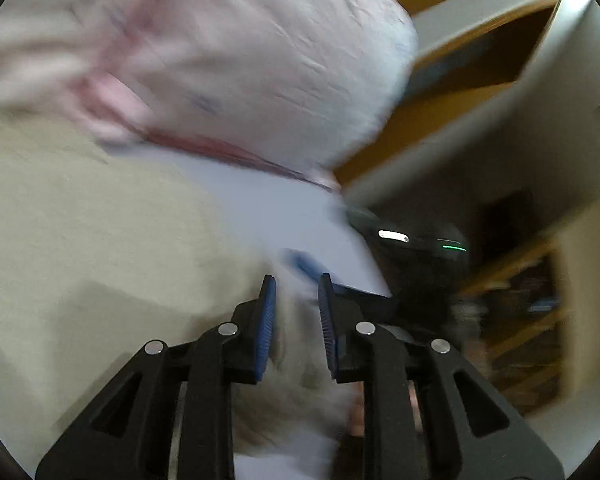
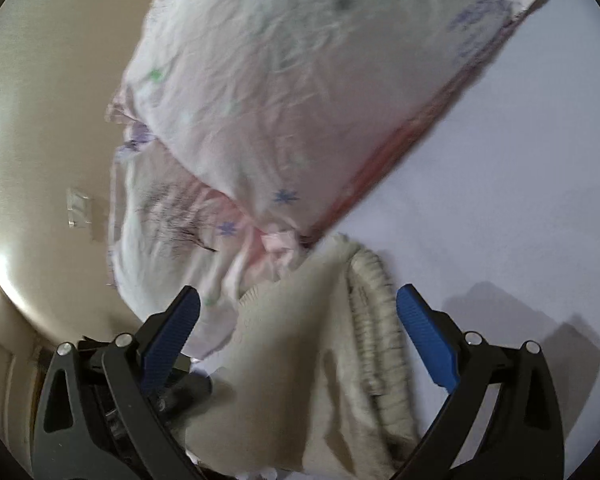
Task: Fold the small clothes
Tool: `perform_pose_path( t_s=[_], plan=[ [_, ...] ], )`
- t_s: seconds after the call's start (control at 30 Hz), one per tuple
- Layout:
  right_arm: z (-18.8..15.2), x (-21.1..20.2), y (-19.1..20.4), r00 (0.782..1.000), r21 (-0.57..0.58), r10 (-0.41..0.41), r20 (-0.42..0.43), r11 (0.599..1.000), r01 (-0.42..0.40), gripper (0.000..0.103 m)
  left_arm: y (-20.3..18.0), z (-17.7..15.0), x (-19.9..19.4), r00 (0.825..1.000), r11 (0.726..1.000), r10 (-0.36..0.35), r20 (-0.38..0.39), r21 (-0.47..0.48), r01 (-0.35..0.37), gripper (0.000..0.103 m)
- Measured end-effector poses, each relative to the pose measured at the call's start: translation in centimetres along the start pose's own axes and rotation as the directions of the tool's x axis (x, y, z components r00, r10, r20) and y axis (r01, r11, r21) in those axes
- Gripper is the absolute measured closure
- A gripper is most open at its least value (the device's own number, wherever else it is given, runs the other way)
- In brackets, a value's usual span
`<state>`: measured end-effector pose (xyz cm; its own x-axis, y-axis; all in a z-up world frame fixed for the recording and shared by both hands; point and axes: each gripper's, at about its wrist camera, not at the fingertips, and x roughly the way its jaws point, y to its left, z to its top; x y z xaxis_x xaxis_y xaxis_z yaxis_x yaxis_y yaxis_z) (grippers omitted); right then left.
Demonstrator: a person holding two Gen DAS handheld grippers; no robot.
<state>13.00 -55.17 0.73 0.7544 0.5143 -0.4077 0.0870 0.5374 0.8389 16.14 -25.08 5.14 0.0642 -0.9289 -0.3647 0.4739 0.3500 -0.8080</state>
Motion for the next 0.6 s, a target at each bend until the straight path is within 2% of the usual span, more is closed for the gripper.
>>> perform_pose_path(
  t_s=[0.03, 0.07, 0.13, 0.17, 0.2, 0.23, 0.3, 0.37, 0.4, 0.43, 0.5, 0.53, 0.6],
  plan=[
    [0.2, -0.1, 0.1, 1.0, -0.021, -0.01, -0.024, 1.0, 0.009, 0.004, -0.6, -0.2, -0.8, 0.999, 0.999, -0.047, 0.016, 0.02, 0.046, 0.082],
    [0.3, -0.1, 0.3, 0.999, -0.042, -0.023, -0.043, 0.999, 0.021, 0.004, -1.7, -0.5, -2.9, 0.996, 0.995, -0.067, 0.065, 0.078, 0.062, 0.08],
    [0.4, 0.5, 0.6, 0.995, -0.067, -0.039, -0.092, 0.997, 0.033, 0.002, -2.3, -1.1, -6.7, 0.986, 0.991, -0.021, 0.164, 0.134, -0.001, 0.056],
    [0.4, 0.9, 0.7, 0.992, -0.074, -0.041, -0.117, 0.997, 0.032, 0.002, -1.8, -1.5, -9.2, 0.97, 0.986, 0.09, 0.225, 0.12, -0.119, 0.037],
    [0.2, 1.8, 0.9, 0.986, -0.084, -0.054, -0.156, 0.996, 0.041, 0.002, -1.4, -1.3, -9.9, 0.955, 0.977, 0.155, 0.251, 0.106, -0.187, 0.032],
    [-0.1, 2.8, 1.1, 0.979, -0.096, -0.079, -0.19, 0.993, 0.061, 0.002, -0.2, -1.7, -11.2, 0.925, 0.952, 0.262, 0.274, 0.082, -0.294, 0.032],
    [-0.8, 4.6, 1.2, 0.959, -0.123, -0.138, -0.249, 0.986, 0.11, 0.002, 1.9, -2.6, -12.4, 0.874, 0.901, 0.413, 0.257, 0.023, -0.432, 0.026],
    [-1.6, 6.2, 1.1, 0.938, -0.137, -0.169, -0.302, 0.982, 0.133, 0.002, 4.6, -3.0, -12.3, 0.82, 0.839, 0.543, 0.183, -0.06, -0.542, 0.024],
    [-1.9, 6.6, 1.2, 0.932, -0.141, -0.178, -0.315, 0.98, 0.139, 0.002, 5.7, -3.1, -11.6, 0.808, 0.822, 0.569, 0.15, -0.085, -0.563, 0.022],
    [-2.2, 6.7, 1.5, 0.933, -0.161, -0.194, -0.304, 0.976, 0.15, 0.002, 6.5, -3.0, -11.4, 0.807, 0.816, 0.578, 0.126, -0.102, -0.569, 0.021],
    [-2.6, 6.9, 1.9, 0.93, -0.186, -0.209, -0.302, 0.97, 0.158, 0.002, 7.4, -3.2, -10.1, 0.837, 0.842, 0.538, 0.098, -0.117, -0.527, 0.018],
    [-2.9, 7.0, 2.1, 0.927, -0.212, -0.229, -0.296, 0.962, 0.17, 0.002, 7.4, -3.1, -10.0, 0.845, 0.848, 0.527, 0.095, -0.119, -0.516, 0.017],
    [-3.7, 7.3, 2.6, 0.923, -0.282, -0.264, -0.28, 0.942, 0.184, 0.002, 7.4, -2.8, -8.6, 0.843, 0.846, 0.531, 0.087, -0.11, -0.522, 0.012]
  ],
)
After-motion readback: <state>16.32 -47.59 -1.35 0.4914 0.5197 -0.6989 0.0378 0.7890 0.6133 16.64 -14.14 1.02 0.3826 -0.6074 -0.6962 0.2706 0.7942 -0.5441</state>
